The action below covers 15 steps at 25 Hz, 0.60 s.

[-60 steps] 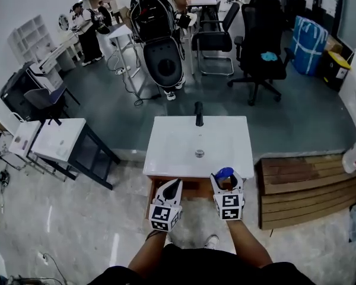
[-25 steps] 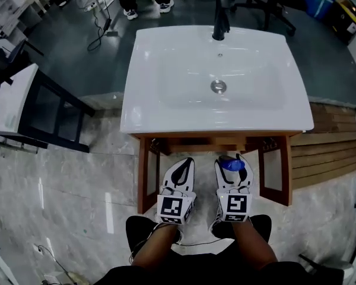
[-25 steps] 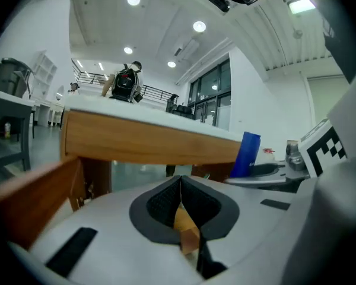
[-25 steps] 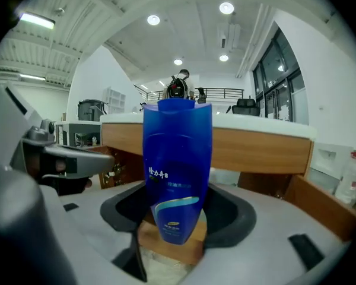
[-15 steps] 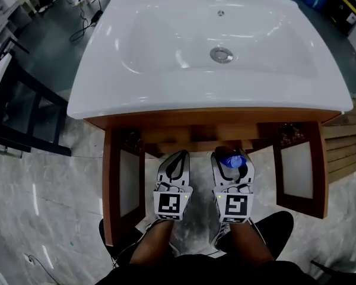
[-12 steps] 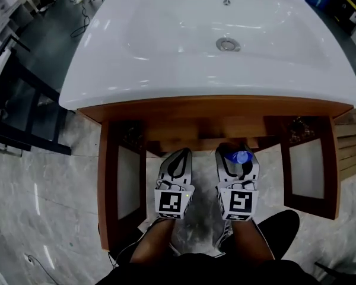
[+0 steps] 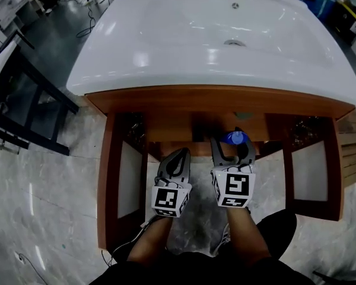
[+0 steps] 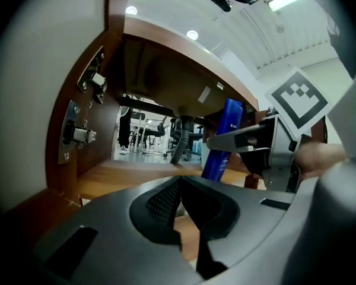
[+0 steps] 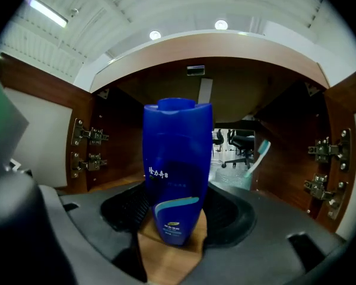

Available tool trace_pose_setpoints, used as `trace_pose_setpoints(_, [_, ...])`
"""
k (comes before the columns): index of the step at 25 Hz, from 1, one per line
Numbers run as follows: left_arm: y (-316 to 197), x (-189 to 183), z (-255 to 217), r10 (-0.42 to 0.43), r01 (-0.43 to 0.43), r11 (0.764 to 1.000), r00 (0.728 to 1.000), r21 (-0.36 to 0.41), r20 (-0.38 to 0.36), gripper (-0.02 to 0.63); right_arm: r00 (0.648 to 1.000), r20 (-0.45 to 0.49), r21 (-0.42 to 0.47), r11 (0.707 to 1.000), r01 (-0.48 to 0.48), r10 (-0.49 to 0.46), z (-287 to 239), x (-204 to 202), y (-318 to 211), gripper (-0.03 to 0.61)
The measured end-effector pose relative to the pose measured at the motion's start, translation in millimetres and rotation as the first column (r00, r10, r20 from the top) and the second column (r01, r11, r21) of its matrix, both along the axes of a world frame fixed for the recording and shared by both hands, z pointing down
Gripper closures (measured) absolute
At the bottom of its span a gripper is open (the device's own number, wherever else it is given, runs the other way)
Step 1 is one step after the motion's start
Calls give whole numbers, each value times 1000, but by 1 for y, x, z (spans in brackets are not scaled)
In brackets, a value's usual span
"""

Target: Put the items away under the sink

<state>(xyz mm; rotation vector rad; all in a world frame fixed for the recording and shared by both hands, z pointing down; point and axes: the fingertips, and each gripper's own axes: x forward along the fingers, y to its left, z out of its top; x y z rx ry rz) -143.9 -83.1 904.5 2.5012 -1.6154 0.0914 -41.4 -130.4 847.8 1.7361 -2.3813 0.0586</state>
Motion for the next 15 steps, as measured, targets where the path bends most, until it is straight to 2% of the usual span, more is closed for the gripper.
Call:
trace_pose_setpoints(4, [1, -4, 0, -7, 7, 1000, 1000, 8, 10, 592, 1000, -5, 1, 1000, 29, -29, -3, -17, -21, 299])
trace_pose_setpoints(8, [8, 3, 8, 17, -17, 1000, 1000, -8, 15, 592, 999, -3, -57, 997, 54, -54, 0, -26, -52, 299])
trace_pose_setpoints(15, [15, 8, 15, 29, -29, 1000, 999, -11, 24, 592, 999, -1, -106, 993, 51, -52, 2, -42, -97, 298])
